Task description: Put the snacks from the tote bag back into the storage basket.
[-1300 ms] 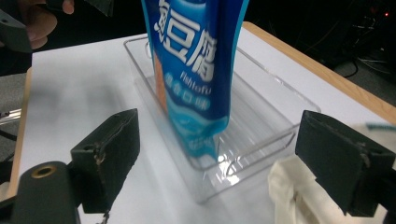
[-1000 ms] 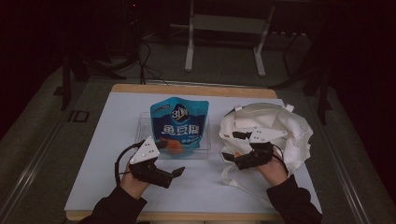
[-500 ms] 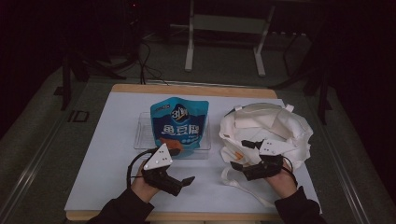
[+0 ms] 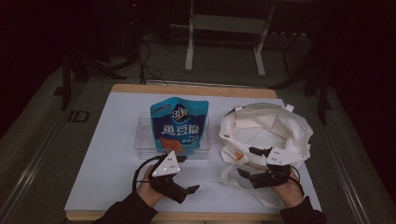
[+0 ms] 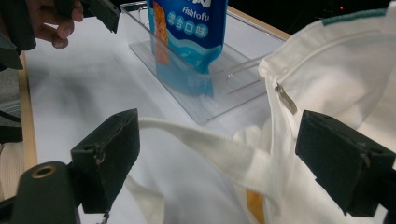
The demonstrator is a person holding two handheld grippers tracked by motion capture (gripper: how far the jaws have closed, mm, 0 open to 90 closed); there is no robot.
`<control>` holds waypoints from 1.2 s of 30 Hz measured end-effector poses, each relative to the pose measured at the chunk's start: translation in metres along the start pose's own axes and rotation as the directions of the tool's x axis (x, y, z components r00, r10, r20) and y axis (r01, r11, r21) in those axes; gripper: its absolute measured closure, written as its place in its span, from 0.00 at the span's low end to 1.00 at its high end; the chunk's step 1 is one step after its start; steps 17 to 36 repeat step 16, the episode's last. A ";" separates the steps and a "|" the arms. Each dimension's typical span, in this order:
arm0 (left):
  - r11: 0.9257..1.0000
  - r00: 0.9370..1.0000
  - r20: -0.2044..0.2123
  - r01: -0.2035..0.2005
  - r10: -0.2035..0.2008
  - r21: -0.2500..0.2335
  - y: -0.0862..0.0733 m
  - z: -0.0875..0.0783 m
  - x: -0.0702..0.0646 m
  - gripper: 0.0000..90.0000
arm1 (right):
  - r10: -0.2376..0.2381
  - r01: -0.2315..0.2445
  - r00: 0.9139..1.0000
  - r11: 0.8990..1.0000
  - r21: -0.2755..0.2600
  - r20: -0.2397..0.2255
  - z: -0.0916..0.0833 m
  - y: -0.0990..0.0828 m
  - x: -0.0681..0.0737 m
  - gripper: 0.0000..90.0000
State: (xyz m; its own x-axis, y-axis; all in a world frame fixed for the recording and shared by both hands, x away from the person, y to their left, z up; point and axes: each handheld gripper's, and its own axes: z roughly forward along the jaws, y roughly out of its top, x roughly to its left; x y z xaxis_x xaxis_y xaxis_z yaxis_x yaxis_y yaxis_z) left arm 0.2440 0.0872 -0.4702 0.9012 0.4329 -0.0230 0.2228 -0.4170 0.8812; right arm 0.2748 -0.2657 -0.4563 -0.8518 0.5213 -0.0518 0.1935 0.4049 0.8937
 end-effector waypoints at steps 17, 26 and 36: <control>1.000 1.000 -0.011 -0.029 0.029 0.011 -0.008 0.005 -0.004 0.01 | 0.003 -0.002 0.999 0.999 -0.034 0.038 -0.012 -0.010 -0.003 0.16; 1.000 1.000 -0.011 -0.029 0.029 0.011 -0.008 0.005 -0.004 0.01 | 0.003 -0.002 0.999 0.999 -0.034 0.038 -0.012 -0.010 -0.003 0.16; 1.000 1.000 -0.011 -0.029 0.029 0.011 -0.008 0.005 -0.004 0.01 | 0.003 -0.002 0.999 0.999 -0.034 0.038 -0.012 -0.010 -0.003 0.16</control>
